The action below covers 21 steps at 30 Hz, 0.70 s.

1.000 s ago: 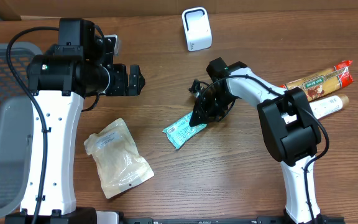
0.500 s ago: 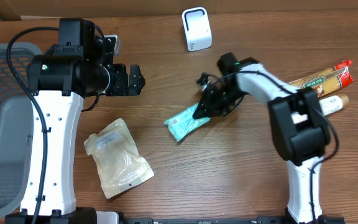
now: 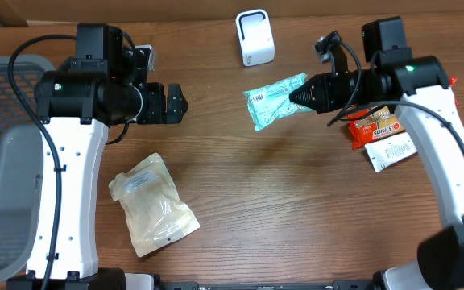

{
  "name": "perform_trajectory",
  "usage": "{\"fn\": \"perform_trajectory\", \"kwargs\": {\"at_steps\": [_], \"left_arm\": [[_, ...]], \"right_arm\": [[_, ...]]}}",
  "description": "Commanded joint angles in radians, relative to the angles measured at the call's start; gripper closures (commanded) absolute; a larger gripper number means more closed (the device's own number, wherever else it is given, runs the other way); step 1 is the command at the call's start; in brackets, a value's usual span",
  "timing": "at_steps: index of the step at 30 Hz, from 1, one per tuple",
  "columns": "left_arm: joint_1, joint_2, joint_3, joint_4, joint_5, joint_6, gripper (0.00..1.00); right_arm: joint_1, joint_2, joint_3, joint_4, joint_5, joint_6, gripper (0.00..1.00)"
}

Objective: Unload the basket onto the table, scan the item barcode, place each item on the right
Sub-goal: 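Hold the teal wipes against the white scanner face with the right gripper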

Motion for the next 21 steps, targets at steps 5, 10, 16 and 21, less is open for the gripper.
{"fn": "perform_trajectory", "kwargs": {"at_steps": [5,10,16,21], "left_arm": [[0.005,-0.023,0.027,0.001,0.016,0.019,0.00],[0.005,-0.023,0.027,0.001,0.016,0.019,0.00],[0.005,-0.023,0.027,0.001,0.016,0.019,0.00],[0.005,-0.023,0.027,0.001,0.016,0.019,0.00]], "right_arm": [[0.003,-0.200,-0.134,0.097,0.011,0.006,0.96],[0.003,-0.313,-0.308,0.203,0.025,0.011,0.96],[0.003,-0.330,-0.331,0.223,0.037,0.029,0.96],[0.009,-0.329,-0.294,0.260,0.353,0.220,0.96]]}}
